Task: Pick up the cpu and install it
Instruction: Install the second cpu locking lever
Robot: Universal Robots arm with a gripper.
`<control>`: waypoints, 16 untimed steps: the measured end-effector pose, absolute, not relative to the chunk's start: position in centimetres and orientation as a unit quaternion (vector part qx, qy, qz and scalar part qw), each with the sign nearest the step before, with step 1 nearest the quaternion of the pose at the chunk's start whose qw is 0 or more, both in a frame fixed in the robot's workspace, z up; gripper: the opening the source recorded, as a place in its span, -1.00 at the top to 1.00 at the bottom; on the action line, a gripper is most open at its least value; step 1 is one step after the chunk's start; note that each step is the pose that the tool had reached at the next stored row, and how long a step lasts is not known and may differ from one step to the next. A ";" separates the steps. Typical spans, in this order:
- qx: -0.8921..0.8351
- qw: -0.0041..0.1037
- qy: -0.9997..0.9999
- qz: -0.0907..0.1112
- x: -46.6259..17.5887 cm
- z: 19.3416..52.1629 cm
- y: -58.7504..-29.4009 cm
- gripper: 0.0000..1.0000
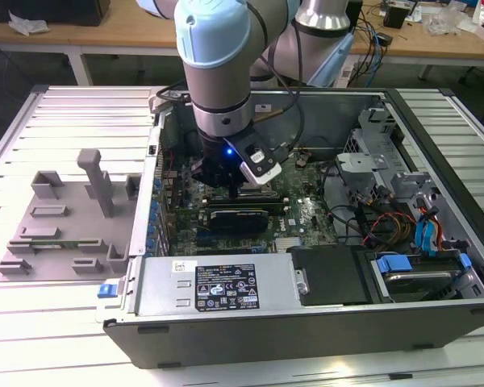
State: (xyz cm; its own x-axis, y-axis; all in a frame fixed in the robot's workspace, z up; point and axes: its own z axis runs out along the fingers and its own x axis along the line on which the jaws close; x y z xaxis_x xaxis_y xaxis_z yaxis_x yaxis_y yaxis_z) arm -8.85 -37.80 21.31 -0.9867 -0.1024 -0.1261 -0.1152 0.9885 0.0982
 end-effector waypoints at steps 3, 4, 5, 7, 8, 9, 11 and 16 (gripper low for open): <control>-0.055 0.063 0.993 0.084 -8.9 21.3 -38.7 0.79; -0.055 0.065 0.992 0.097 -9.0 21.2 -38.8 0.79; -0.055 0.065 0.992 0.098 -9.1 20.9 -38.8 0.79; -0.055 0.065 0.992 0.098 -9.2 20.5 -38.8 0.79; -0.055 0.065 0.992 0.098 -9.4 20.3 -38.8 0.79; -0.055 0.065 0.991 0.098 -9.5 20.1 -38.8 0.79; -0.055 0.065 0.991 0.098 -9.6 20.0 -38.8 0.79; -0.055 0.066 0.991 0.105 -9.7 20.0 -38.8 0.79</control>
